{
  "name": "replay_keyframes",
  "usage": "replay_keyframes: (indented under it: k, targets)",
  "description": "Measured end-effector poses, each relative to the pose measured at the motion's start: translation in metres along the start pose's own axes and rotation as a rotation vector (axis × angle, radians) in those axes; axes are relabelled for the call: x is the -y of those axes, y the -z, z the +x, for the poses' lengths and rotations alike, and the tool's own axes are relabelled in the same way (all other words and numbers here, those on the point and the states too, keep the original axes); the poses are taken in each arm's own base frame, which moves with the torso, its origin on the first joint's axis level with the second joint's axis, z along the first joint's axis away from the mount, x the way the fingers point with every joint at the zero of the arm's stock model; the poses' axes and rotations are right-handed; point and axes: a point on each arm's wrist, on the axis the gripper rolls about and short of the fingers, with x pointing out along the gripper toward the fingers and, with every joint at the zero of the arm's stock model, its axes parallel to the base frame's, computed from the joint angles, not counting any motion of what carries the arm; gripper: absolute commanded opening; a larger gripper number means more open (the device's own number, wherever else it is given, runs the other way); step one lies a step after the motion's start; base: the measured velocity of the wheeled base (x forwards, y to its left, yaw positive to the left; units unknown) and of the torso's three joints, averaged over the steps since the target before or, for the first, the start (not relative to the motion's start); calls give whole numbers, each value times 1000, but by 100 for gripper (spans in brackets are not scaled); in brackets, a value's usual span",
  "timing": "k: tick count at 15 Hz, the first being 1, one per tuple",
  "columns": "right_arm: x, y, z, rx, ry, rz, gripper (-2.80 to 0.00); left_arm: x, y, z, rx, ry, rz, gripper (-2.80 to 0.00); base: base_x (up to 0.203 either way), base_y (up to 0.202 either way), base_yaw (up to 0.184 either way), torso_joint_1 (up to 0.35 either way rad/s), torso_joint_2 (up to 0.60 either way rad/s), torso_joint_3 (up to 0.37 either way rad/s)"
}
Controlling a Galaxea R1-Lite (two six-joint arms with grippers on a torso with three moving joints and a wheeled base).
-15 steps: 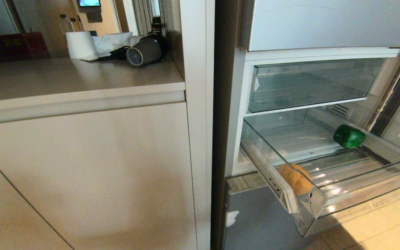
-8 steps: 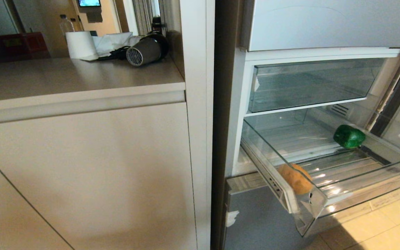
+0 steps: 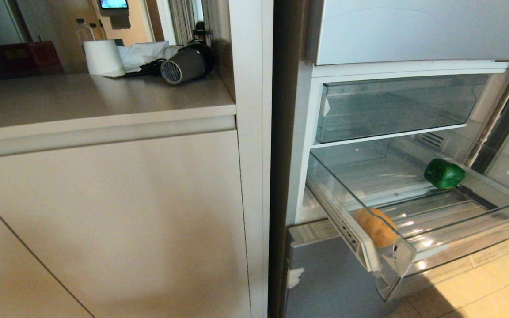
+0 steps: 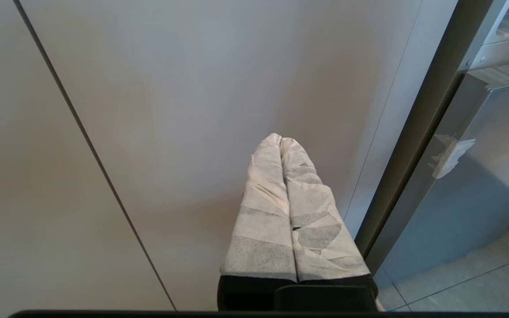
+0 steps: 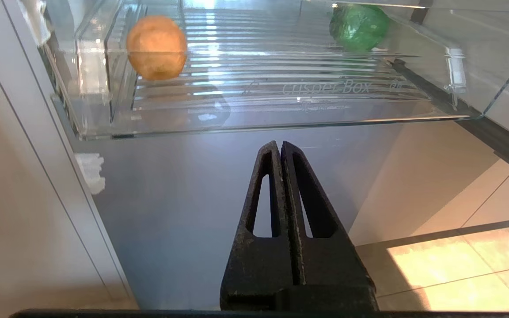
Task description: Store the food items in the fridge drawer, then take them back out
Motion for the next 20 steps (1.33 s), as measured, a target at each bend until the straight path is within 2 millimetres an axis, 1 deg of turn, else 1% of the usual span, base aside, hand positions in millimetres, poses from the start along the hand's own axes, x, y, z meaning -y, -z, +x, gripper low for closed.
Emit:
replay_keyframes:
  k: [5,7,15,20]
  targets:
    - [0,0,-1,8,4,10,-280,0,0,0,0,0,0,-280,0,0,0,0,0,0]
    - [0,0,-1,9,4,8,-280,0,0,0,0,0,0,-280,0,0,0,106,-248,-145]
    - [0,0,-1,10,4,9,-280,0,0,0,0,0,0,-280,0,0,0,236,-547,-316]
    - [0,0,-1,10,0,-1,-280,0,0,0,0,0,0,-280,0,0,0,186,-403,-226]
